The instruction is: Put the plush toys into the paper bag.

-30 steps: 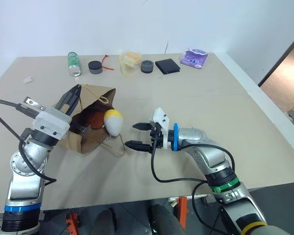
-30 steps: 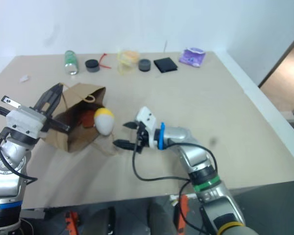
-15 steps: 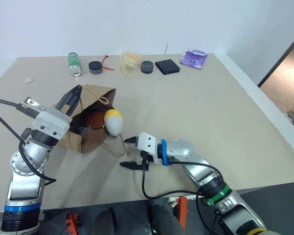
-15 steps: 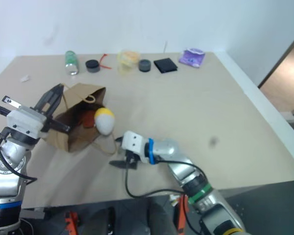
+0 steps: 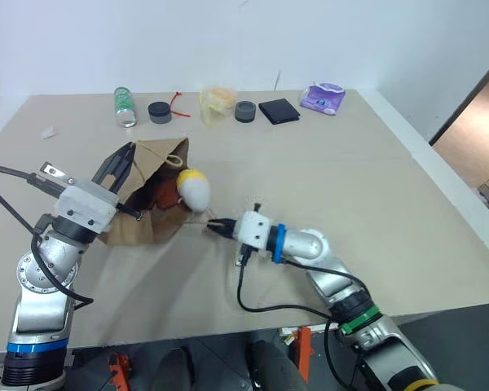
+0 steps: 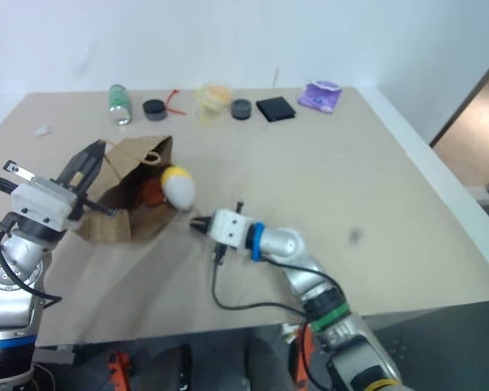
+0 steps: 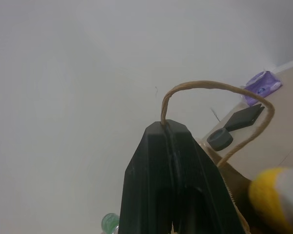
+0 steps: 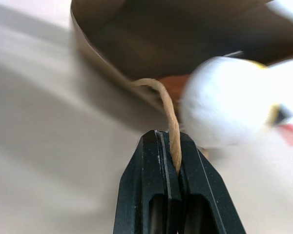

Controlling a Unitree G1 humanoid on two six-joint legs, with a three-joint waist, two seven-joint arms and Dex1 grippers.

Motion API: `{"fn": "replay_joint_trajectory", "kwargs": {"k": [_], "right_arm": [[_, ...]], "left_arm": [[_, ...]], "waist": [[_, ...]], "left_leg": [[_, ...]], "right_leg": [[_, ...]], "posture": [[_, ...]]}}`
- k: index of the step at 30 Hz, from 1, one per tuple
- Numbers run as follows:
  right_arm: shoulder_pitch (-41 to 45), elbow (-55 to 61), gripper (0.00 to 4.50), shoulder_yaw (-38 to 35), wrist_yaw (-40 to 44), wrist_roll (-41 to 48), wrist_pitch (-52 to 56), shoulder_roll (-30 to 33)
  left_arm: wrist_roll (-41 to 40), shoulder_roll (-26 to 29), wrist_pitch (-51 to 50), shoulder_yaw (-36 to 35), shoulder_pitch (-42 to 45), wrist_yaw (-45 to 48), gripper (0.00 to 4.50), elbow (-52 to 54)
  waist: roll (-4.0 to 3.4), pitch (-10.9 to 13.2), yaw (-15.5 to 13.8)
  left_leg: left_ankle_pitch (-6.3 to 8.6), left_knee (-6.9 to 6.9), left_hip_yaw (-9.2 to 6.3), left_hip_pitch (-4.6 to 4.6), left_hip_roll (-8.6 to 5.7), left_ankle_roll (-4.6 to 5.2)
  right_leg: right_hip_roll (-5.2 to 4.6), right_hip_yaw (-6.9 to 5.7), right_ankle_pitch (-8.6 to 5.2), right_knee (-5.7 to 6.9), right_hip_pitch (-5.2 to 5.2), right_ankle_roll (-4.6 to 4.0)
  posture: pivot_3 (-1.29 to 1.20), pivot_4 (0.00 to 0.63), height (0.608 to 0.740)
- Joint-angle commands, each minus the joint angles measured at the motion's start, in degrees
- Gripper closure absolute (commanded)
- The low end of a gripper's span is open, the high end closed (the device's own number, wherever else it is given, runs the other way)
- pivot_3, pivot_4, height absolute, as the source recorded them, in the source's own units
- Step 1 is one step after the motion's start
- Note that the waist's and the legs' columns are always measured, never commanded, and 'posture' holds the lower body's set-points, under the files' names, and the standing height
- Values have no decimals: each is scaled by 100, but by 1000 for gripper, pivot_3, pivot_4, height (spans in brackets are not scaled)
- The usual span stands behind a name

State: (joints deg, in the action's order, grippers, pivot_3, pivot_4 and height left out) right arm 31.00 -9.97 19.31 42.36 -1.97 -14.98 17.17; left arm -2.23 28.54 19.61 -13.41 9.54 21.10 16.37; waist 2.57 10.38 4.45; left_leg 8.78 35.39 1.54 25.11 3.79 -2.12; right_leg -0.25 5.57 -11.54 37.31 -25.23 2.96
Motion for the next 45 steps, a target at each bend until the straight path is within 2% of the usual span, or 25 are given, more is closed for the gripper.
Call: {"fn": "replay_joint_trajectory", "kwargs": {"k": [1, 11, 25, 26, 27, 30, 34, 35, 36, 37, 38, 44, 45], "right_arm": [[340, 634, 4389, -498, -20, 254, -342, 201], [902, 1620, 4389, -637, 196, 430, -8, 450], [965, 1445, 4389, -402, 376, 154, -16, 490], [969, 1435, 3771, -417, 435, 226, 67, 496], [981, 1439, 3496, -470, 478, 365, 191, 480], [1066, 1536, 2068, -669, 570, 832, 617, 420], [1142, 1716, 24, -870, 624, 1443, 1346, 382], [1137, 1767, 0, -908, 664, 1616, 1631, 396], [1130, 1801, 0, -954, 693, 1761, 1865, 420], [1118, 1820, 0, -996, 706, 1874, 2067, 446], [1099, 1840, 0, -1038, 717, 2004, 2287, 469], [935, 1726, 0, -1243, 712, 2743, 3737, 496], [874, 1750, 244, -1187, 778, 2835, 3964, 504]], "left_arm": [[-79, 43, -22, -178, 168, -124, 4500, 15], [-104, -24, -44, -158, 177, -188, 4500, -94], [56, -31, -313, -186, 16, -415, 4500, -104], [-39, -58, -460, -170, 16, -403, 4500, -106], [-219, -82, -645, -135, 12, -329, 4500, -95], [-988, -174, -1421, -97, 17, -99, 3759, 44], [-2116, -142, -2574, -139, -67, 236, 1736, 434], [-2336, -89, -2803, -157, -119, 321, 1346, 579], [-2701, -44, -3141, -225, -178, 361, 703, 742], [-3023, 9, -3440, -304, -239, 388, 248, 878], [-3267, 73, -3657, -384, -309, 415, 104, 997], [-4267, 357, -4525, -906, -631, 390, 104, 1326], [-4417, 399, -4642, -1001, -688, 391, 38, 1371]], "waist": [[0, 0, 0], [-3, 2, -2], [-3, 2, -6], [-3, 2, -6], [-3, 2, -6], [-3, 2, -5], [-3, 2, -5], [-2, 1, -5], [-3, 1, -4], [-3, 1, -4], [-3, 2, -3], [-3, 2, 0], [-3, 2, 1]], "left_leg": [[0, -1, 0, -1, 0, 0], [0, -2, 1, -2, 1, 0], [0, -1, 2, -3, 0, 1], [0, -1, 2, -3, 0, 1], [0, -1, 2, -4, 1, 1], [-1, -1, 2, -4, 1, 1], [-1, 0, 1, -3, 1, 2], [-1, -1, 0, -2, 1, 1], [-1, -1, -1, -3, 1, 1], [-1, -2, 0, -2, 1, 1], [-1, -2, 0, -3, 1, 1], [-1, -1, -3, -4, 2, 2], [-1, 0, -3, -4, 2, 2]], "right_leg": [[1, 0, 0, 0, 0, 0], [1, 1, -1, 0, 0, -2], [0, 2, 0, 0, 1, -2], [0, 2, 0, 0, 1, -2], [0, 2, 1, 0, 1, -3], [0, 1, 1, 1, 1, -3], [1, 0, 2, 1, 1, -2], [1, 0, 1, 1, 1, -2], [1, 0, 0, 1, 2, -2], [1, 1, 0, 1, 1, -2], [1, 1, -1, 1, 1, -2], [3, 0, 0, 2, 0, -5], [3, 0, 0, 2, 0, -5]], "posture": [[0, 150, 740], [0, 150, 740], [0, 150, 740], [0, 150, 740], [0, 150, 740], [0, 150, 740], [0, 150, 740], [0, 150, 740], [0, 150, 740], [0, 150, 740], [0, 150, 740], [0, 150, 740], [0, 150, 740]]}}
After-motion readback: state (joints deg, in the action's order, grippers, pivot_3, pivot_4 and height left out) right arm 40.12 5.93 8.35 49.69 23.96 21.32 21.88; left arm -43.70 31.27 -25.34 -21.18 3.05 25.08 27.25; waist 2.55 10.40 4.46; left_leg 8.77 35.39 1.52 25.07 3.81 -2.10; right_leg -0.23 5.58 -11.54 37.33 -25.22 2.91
